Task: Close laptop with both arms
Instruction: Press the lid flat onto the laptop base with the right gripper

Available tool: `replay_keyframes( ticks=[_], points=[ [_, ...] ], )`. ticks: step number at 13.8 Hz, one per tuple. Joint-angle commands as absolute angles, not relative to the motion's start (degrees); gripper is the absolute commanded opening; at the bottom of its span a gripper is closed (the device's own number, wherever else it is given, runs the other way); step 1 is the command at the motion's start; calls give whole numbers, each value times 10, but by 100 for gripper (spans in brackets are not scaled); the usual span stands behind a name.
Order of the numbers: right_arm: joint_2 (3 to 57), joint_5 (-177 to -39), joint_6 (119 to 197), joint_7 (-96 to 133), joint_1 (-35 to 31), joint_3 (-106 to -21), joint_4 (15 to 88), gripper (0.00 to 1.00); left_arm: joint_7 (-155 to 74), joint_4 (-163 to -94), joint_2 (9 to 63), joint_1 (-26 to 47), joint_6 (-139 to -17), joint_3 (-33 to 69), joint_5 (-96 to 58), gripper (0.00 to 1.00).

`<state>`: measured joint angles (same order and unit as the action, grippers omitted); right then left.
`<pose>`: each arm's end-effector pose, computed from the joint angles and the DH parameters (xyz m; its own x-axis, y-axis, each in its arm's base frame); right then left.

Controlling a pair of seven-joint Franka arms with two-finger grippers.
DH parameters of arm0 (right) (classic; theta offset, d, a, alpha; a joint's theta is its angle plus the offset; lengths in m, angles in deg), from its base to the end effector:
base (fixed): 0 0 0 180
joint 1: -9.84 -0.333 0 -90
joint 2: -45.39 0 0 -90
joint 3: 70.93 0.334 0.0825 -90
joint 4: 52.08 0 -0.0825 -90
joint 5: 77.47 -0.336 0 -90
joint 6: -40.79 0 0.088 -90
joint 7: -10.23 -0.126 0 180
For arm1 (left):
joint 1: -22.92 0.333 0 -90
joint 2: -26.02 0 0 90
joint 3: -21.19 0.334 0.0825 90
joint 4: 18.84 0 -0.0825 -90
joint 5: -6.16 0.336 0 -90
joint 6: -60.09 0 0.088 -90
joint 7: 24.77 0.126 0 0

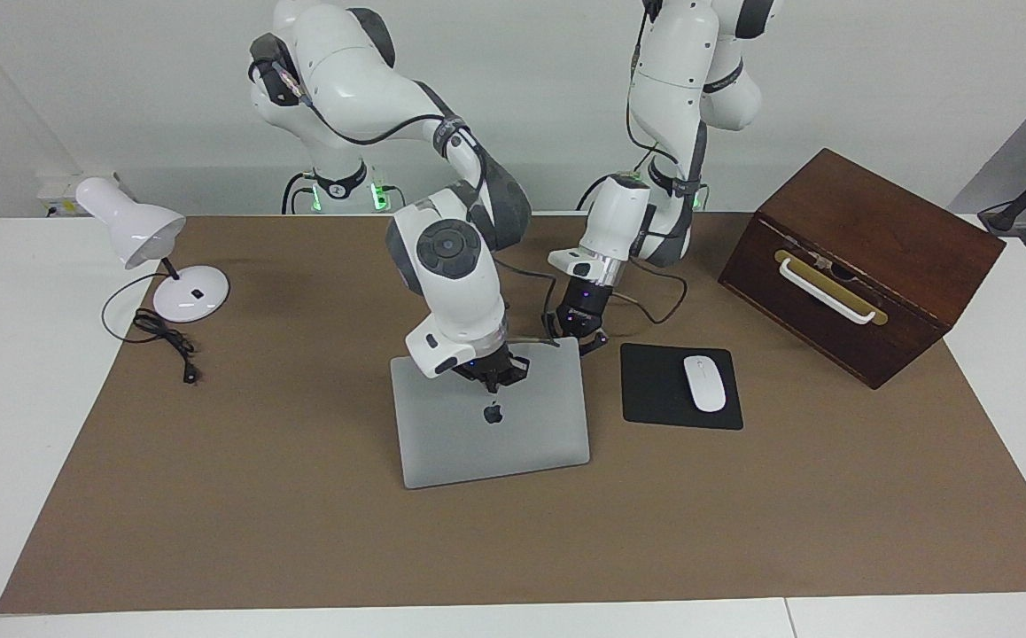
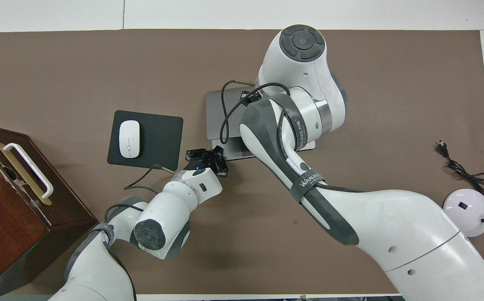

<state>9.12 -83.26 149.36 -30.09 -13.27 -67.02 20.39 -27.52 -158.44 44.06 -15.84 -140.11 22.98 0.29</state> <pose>0.6217 0.3141 0.3989 0.9589 -0.2685 -0.0913 -0.2771 -0.9556 -0.1004 0.4352 -0.3122 0.3123 0.6624 -0.3284 0.6733 -0.4930 -0.8679 0.0617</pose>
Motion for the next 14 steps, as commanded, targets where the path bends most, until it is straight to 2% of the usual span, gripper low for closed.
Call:
replay_keyframes(
  ticks=[1, 14],
  points=[
    [94, -854, 1479, -286, -125, -665, 224, 0, -267, -1580, 497, -168, -1392, 237, -3, 0],
    [79, -884, 1457, -297, -128, -665, 232, 0, -258, -1581, 497, -169, -1392, 237, -3, 0]
  ],
)
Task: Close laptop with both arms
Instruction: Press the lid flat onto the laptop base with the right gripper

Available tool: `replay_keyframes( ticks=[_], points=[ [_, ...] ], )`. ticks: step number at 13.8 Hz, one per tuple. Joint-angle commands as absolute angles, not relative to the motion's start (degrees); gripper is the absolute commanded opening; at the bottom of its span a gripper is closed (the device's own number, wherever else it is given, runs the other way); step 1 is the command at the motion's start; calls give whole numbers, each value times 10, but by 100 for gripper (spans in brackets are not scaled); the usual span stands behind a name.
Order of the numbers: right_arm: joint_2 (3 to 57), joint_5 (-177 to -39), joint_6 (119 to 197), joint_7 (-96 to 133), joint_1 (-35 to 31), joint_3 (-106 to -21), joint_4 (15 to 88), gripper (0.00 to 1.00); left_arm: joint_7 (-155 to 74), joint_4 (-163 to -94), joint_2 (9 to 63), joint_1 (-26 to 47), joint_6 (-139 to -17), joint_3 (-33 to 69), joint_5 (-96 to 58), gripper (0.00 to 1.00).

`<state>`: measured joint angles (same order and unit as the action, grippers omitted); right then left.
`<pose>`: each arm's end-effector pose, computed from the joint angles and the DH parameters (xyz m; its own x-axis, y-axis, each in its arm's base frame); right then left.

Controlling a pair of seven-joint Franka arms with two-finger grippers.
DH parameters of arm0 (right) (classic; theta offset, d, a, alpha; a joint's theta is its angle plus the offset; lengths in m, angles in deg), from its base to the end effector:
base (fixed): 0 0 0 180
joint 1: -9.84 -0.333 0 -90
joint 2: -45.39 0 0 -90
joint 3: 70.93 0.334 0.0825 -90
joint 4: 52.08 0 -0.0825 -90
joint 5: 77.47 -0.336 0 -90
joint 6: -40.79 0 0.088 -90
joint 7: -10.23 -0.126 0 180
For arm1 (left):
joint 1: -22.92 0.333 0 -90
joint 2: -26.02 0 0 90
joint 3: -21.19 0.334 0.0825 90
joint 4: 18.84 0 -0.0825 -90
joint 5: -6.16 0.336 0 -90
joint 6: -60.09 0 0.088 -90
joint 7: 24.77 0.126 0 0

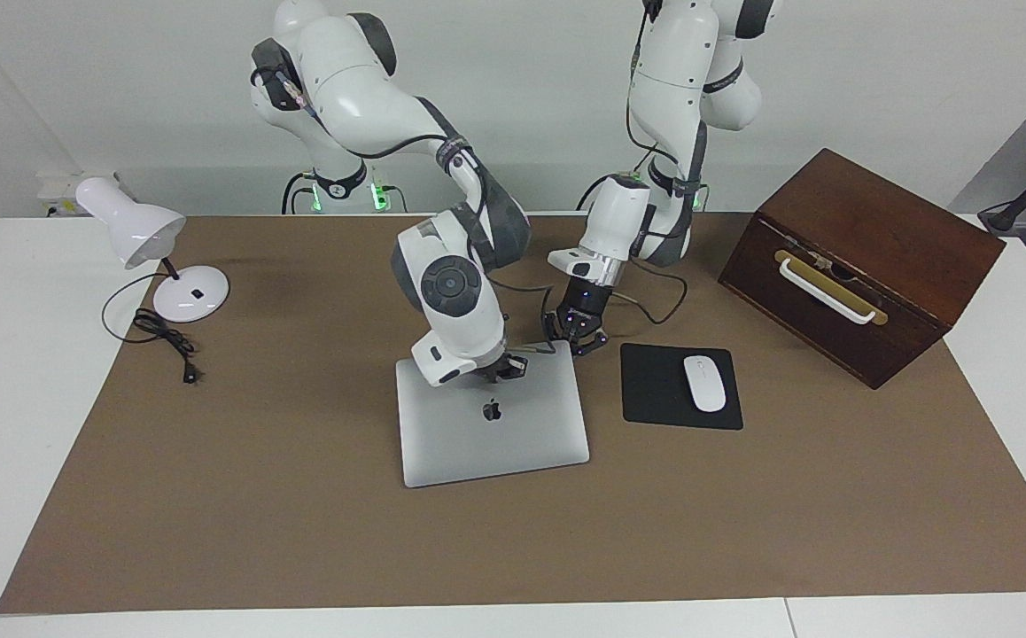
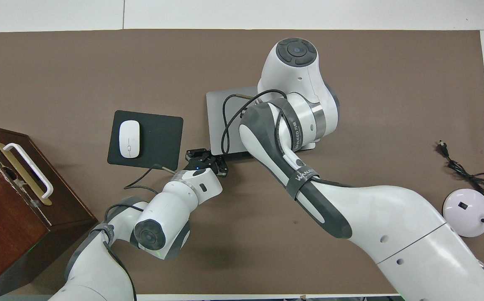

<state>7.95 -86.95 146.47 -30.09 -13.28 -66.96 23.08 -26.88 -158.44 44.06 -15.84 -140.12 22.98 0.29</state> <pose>0.6060 0.3157 0.3621 0.9349 -0.2784 -0.2201 -0.2992 -0.9518 -0.0670 0.4352 -0.3122 0.3124 0.6568 -0.3380 0.6741 -0.5003 -0.8641 0.0542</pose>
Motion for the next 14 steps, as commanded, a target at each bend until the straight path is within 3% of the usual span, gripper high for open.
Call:
replay_keyframes(
  ticks=[1, 14],
  points=[
    [79, -884, 1457, -298, -128, -665, 232, 0, -258, -1581, 497, -168, -1392, 237, -3, 0],
    [78, -892, 1448, -306, -128, -665, 226, 0, -258, -1582, 497, -166, -1392, 237, -3, 0]
  ],
)
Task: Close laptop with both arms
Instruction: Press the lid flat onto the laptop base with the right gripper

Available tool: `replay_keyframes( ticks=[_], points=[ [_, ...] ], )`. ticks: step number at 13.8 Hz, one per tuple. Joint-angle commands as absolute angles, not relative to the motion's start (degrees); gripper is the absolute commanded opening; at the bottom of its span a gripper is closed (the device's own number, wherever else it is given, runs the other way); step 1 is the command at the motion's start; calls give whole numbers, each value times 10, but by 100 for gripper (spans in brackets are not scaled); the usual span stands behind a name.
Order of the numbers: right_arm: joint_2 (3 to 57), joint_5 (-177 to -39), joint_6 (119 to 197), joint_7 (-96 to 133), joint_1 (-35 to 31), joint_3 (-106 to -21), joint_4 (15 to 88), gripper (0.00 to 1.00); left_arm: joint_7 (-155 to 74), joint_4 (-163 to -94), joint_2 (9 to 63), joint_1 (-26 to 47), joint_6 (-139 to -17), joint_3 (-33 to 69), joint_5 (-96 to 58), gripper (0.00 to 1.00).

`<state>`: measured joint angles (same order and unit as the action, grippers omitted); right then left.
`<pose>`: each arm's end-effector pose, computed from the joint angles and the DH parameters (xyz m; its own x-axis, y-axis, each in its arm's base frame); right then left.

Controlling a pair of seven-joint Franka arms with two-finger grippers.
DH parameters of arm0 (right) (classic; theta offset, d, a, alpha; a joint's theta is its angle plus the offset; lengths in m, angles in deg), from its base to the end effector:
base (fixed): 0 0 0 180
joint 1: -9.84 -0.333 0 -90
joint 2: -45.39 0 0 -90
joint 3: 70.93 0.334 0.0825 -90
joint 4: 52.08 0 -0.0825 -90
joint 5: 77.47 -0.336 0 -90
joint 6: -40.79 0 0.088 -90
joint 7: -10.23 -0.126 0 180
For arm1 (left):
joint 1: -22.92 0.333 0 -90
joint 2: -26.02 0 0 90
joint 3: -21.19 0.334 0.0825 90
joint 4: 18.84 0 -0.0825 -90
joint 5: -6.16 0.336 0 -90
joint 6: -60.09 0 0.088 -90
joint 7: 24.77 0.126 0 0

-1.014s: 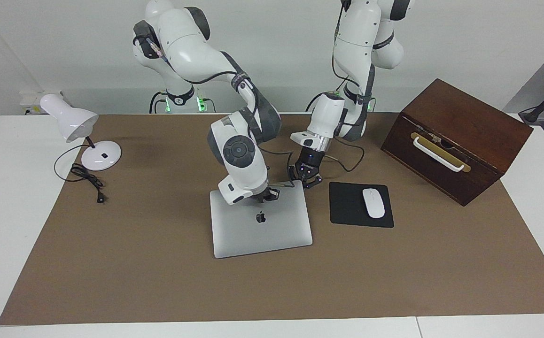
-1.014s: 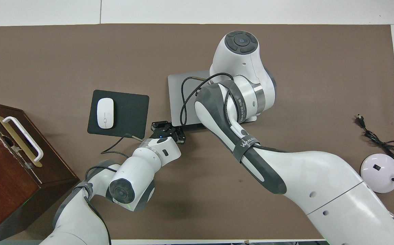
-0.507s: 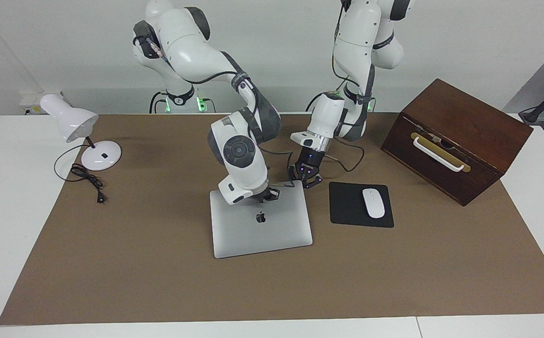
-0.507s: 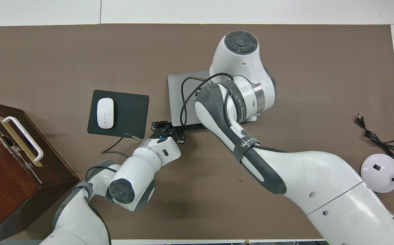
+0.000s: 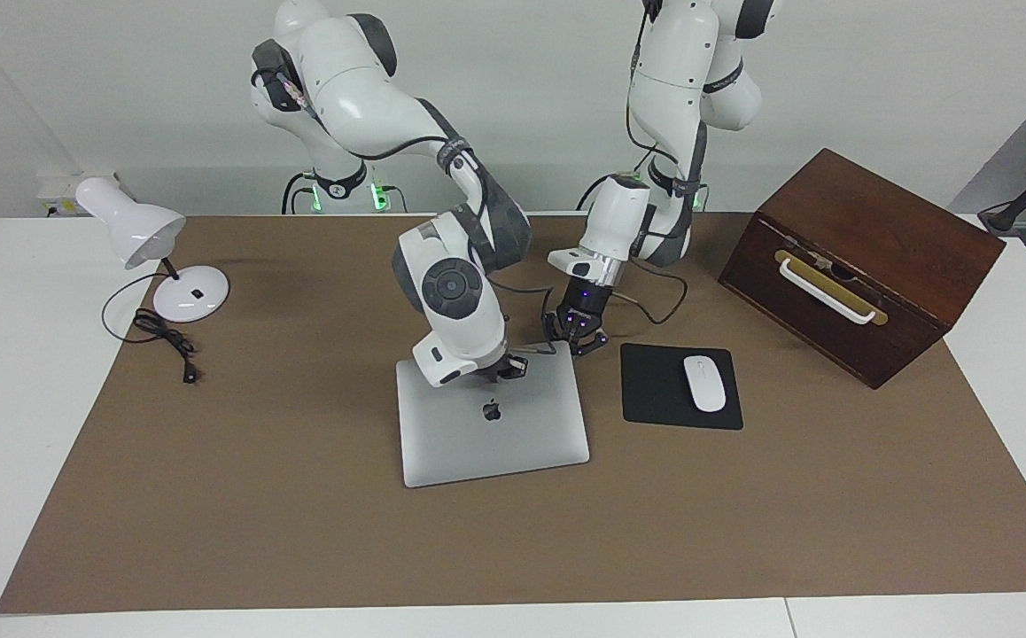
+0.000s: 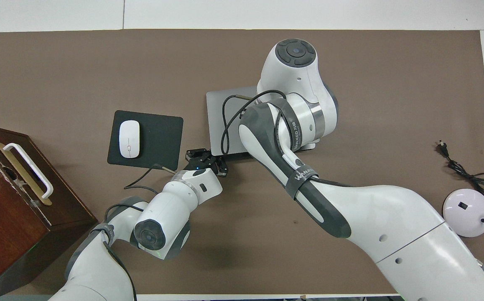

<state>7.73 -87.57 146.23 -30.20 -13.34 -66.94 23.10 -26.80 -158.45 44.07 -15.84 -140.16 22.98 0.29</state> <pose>0.6046 0.3173 0.3592 0.9310 -0.2808 -0.2334 -0.3037 -0.9503 -0.0684 0.4352 -0.3122 0.3123 0.6559 -0.3391 0.6744 -0.5013 -0.8637 0.0532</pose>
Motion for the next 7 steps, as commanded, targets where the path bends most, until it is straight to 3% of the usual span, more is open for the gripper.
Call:
replay_keyframes(
  ticks=[1, 7],
  points=[
    [79, -892, 1444, -306, -128, -665, 225, 0, -257, -1582, 497, -166, -1392, 237, -3, 0],
    [85, -893, 1423, -306, -126, -665, 222, 0, -274, -1582, 497, -162, -1392, 236, -3, 0]
  ],
)
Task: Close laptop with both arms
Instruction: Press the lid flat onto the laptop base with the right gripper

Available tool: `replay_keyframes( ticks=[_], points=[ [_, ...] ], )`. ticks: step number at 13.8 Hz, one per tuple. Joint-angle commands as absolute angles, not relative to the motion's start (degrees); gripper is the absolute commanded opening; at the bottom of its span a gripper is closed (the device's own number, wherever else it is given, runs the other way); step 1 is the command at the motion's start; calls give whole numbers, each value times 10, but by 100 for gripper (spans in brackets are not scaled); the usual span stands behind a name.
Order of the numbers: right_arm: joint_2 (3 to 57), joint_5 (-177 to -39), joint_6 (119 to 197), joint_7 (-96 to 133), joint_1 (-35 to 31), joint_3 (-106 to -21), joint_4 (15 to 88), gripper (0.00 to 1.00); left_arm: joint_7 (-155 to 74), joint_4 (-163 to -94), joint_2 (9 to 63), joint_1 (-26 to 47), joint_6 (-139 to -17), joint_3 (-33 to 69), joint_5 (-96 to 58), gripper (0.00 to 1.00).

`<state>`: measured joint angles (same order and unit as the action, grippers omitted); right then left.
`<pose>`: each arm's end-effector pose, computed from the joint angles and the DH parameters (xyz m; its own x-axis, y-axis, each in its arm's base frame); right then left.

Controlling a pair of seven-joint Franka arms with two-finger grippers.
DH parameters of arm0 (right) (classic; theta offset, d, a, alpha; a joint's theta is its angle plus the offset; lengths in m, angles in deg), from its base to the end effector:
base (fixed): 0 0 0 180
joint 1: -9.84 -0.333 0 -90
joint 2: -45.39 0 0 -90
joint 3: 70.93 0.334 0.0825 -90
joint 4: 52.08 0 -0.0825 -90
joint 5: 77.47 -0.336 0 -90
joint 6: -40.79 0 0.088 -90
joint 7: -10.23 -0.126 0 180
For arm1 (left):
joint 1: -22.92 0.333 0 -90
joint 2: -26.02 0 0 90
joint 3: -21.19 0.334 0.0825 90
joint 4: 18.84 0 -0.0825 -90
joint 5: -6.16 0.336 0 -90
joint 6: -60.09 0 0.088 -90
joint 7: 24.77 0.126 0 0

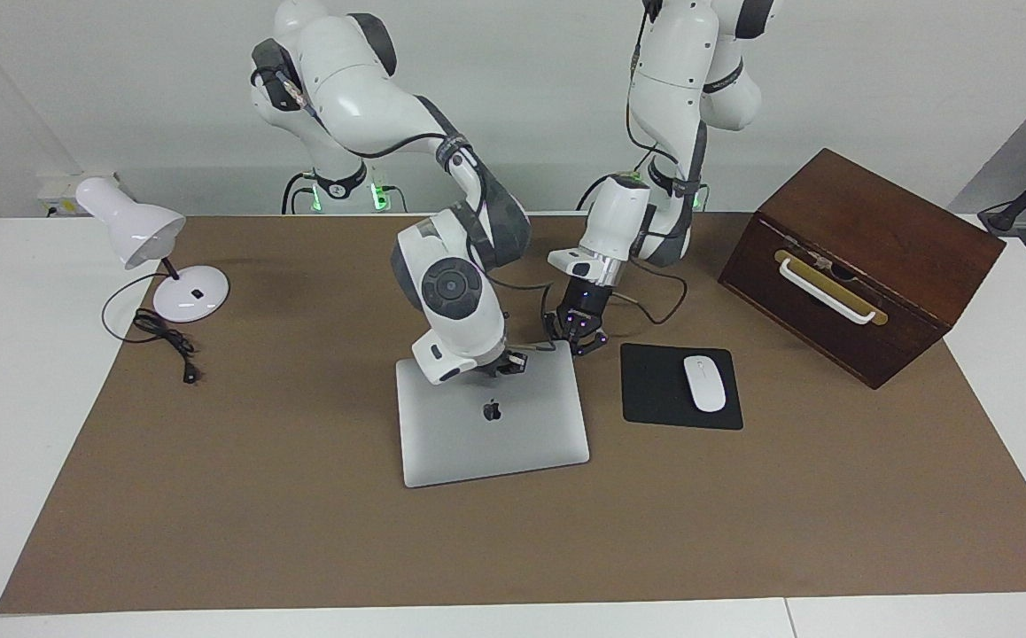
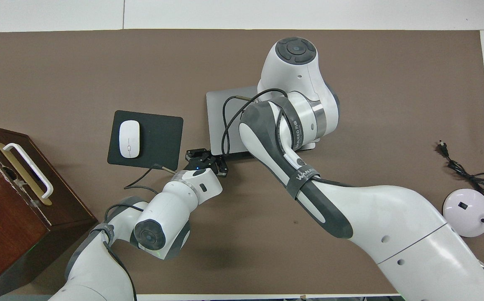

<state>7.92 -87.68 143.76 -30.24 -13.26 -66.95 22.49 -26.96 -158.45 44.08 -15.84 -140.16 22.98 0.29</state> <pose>0.6011 0.3155 0.3630 0.9258 -0.2779 -0.2563 -0.3002 -0.9525 -0.0518 0.4352 -0.3122 0.3122 0.6573 -0.3368 0.6741 -0.4994 -0.8646 0.0550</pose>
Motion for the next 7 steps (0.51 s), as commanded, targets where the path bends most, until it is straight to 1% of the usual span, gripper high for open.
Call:
replay_keyframes(
  ticks=[1, 7],
  points=[
    [89, -893, 1420, -306, -126, -665, 222, 0, -293, -1582, 497, -163, -1392, 236, -3, 0],
    [113, -892, 1381, -304, -116, -670, 222, 0, -313, -1580, 497, -164, -1393, 236, -3, 0]
  ],
)
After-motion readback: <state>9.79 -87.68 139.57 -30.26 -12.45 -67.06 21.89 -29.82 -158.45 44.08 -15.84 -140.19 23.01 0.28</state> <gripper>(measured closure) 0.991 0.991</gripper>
